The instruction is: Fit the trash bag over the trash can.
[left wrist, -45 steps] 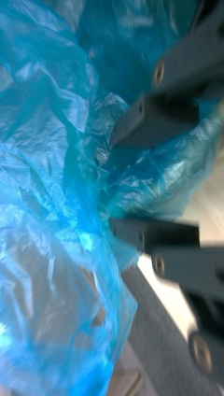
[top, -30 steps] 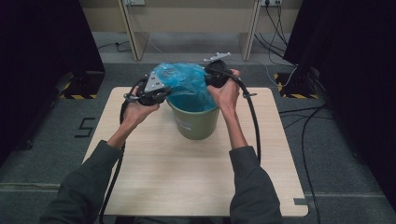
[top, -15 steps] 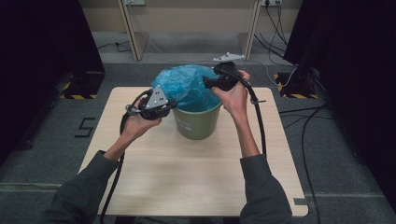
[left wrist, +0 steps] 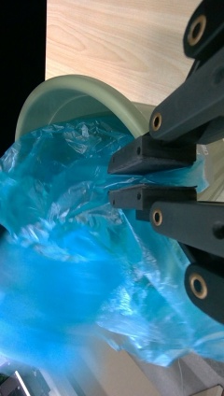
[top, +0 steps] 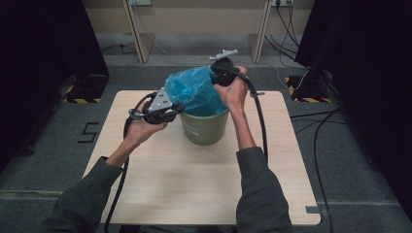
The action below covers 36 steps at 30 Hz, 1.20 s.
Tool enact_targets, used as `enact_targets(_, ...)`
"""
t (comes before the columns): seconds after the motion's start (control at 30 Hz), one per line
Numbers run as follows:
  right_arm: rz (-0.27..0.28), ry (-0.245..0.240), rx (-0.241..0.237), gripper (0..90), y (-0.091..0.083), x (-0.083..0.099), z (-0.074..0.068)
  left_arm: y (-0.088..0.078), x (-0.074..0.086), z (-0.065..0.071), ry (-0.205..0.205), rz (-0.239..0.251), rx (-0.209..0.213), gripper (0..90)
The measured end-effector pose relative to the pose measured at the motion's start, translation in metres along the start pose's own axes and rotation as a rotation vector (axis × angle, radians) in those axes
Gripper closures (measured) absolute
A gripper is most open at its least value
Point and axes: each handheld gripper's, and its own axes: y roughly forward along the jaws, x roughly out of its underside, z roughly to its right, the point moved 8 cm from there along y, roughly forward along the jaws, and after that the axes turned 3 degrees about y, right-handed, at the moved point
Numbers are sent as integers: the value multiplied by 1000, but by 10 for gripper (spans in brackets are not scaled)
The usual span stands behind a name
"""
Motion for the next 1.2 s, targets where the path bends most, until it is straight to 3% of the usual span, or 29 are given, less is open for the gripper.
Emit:
enact_targets(0.07, 6, 56, 44, 860, -8, 6, 22, -1, 1, -3, -6, -1, -5, 814)
enact_targets(0.17, 38, 156, 61, 867, -21, 15, 48, -3, 4, -6, -24, 0, -5, 814)
enact_targets(0.27, 28, 205, 82, 859, -31, 34, 70, -5, 3, -10, -55, 13, 4, 785)
enact_targets(0.33, 17, 224, 82, 857, -33, 46, 77, -5, -2, -12, -88, 30, 9, 696)
enact_targets(0.47, 16, 255, 53, 855, -36, 64, 82, 3, -20, -16, -128, 49, 17, 524)
enact_targets(0.53, 11, 254, 40, 854, -35, 68, 81, 13, -31, -17, -169, 56, 26, 457)
enact_targets(0.6, 3, 239, 43, 853, -34, 70, 81, 24, -38, -20, -182, 37, 10, 398)
enact_targets(0.77, -10, 206, 17, 849, -33, 72, 70, 52, -42, -24, -221, -7, -7, 376)
enact_targets(0.83, -16, 196, 11, 843, -32, 72, 67, 62, -39, -21, -223, -20, 18, 447)
enact_targets(0.93, -8, 218, -6, 793, -35, 73, 64, 65, -32, -15, -201, -50, 57, 729)
enact_targets(1.0, -6, 235, 13, 656, -39, 73, 68, 62, -30, -12, -181, -55, 79, 843)
enact_targets(1.1, 47, 209, 35, 479, -50, 63, 68, 52, -29, -6, -147, -39, 93, 884)
enact_targets(1.2, 123, 169, -2, 359, -68, 43, 54, 44, -31, 0, -117, -29, 108, 887)
